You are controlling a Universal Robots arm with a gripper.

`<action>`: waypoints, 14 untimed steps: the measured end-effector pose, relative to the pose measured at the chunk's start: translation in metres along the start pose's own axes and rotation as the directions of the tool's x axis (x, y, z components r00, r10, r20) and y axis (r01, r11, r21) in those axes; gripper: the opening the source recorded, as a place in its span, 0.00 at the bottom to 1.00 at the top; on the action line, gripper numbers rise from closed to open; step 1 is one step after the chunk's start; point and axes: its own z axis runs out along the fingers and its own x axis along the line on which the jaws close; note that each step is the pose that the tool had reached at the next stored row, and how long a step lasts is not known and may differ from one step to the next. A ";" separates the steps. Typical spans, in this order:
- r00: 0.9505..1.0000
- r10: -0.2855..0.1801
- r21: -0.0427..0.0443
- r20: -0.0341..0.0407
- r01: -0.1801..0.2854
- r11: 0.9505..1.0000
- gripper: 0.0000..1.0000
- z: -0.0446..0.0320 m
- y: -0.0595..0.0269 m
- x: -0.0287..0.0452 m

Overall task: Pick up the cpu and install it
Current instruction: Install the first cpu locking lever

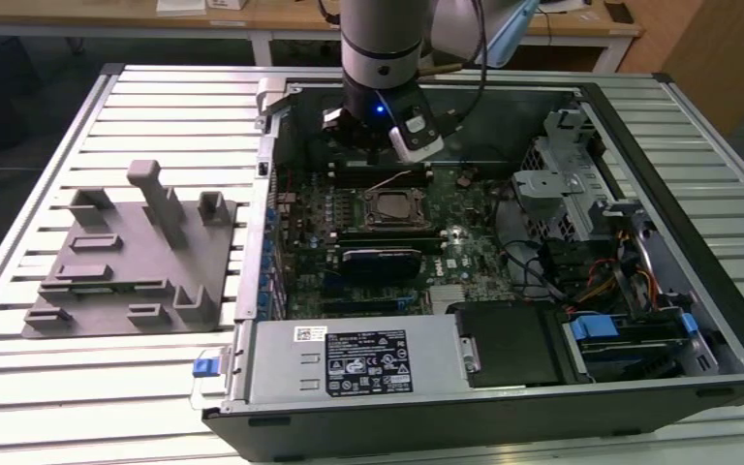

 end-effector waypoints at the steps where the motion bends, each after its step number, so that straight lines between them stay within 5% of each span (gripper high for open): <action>1: 1.000 0.000 0.000 0.000 0.000 1.000 0.11 0.0000 0.0000 0.0000; 7: 1.000 0.011 0.001 0.008 -0.011 1.000 0.11 0.0011 -0.0005 -0.0001; 14: 0.998 0.036 0.001 0.046 -0.036 0.999 0.11 0.0059 -0.0024 0.0000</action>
